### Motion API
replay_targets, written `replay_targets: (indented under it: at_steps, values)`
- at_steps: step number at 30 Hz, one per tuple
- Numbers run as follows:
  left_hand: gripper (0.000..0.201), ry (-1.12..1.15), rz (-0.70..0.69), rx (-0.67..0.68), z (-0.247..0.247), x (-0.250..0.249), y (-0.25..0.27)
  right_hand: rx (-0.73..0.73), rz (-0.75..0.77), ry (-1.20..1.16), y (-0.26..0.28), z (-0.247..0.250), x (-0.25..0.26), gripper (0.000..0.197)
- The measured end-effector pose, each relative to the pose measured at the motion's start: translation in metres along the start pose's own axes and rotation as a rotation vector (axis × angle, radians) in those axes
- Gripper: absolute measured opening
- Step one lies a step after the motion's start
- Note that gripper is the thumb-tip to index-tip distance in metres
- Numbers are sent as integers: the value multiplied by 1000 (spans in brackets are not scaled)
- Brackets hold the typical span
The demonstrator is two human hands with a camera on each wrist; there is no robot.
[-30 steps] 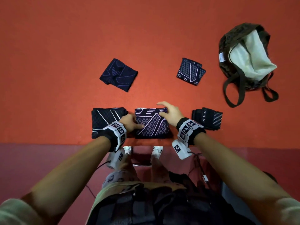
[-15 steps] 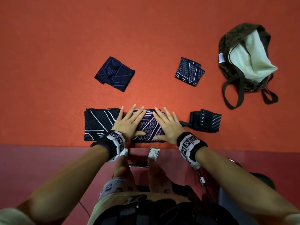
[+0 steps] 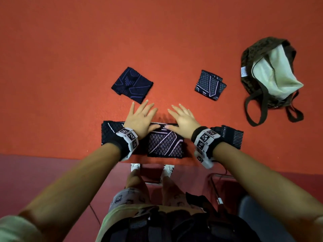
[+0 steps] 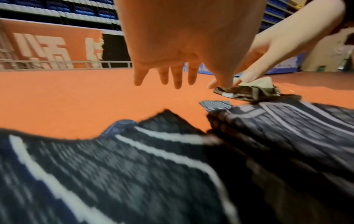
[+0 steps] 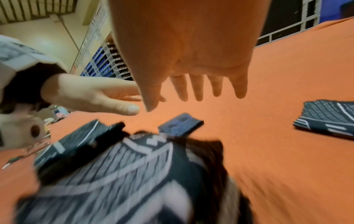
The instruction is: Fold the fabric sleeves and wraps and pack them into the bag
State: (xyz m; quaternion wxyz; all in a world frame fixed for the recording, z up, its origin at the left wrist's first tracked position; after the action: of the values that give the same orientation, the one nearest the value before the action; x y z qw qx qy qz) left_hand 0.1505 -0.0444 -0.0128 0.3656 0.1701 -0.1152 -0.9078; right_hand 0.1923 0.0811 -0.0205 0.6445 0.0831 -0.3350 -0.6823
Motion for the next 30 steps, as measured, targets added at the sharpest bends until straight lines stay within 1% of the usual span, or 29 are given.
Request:
replay_targets:
  at_steps: [3, 6, 8, 12, 15, 16, 18, 19, 21, 24, 27, 30]
  values:
    - [63, 95, 99, -72, 30, 45, -21, -65, -71, -89, -35, 35, 13, 64]
    - [56, 177, 201, -84, 48, 94, -42, -84, -127, -151, -76, 55, 24, 56]
    - [52, 204, 249, -61, 49, 127, -57, -81, -156, -183, -104, 60, 32, 52]
    - [45, 330, 335, 46, 29, 184, -77, -73, -190, -214, -155, 66, 50, 45]
    - [41, 345, 379, 68, 12, 210, -84, -61, -209, -245, -192, 63, 61, 44]
    - [39, 354, 417, 74, 5, 218, -84, -56, -216, -257, -203, 60, 64, 46]
    - [37, 397, 538, 107, -16, 240, -85, -49, -234, -274, -225, 54, 69, 50]
    - [39, 431, 595, 131, -28, 250, -86, -53, -244, -279, -236, 51, 71, 53]
    - [47, 537, 668, 174, -50, 260, -89, -68, -264, -288, -255, 46, 74, 56]
    - [49, 693, 781, 158, -69, 266, -90, -58, -304, -326, -275, 33, 75, 57]
    - [53, 854, 842, 128, -87, 270, -91, -108, -356, -339, -284, 30, 70, 47]
    - [54, 1029, 919, 82, -97, 274, -84, -157, -371, -425, -282, 35, 67, 32]
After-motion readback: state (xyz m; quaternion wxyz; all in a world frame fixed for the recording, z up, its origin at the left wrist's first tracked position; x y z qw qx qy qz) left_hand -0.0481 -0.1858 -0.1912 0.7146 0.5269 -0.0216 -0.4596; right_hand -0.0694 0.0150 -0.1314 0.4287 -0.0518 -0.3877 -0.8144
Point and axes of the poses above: each hand's wrist, its own y-axis away from the middle knuckle, its own z-axis out of the back of the hand, x = y × z, the point moved 9 cm from there along -y, towards the middle knuckle, and after that the axes turned 3 degrees about -z, right-handed, at the moved point
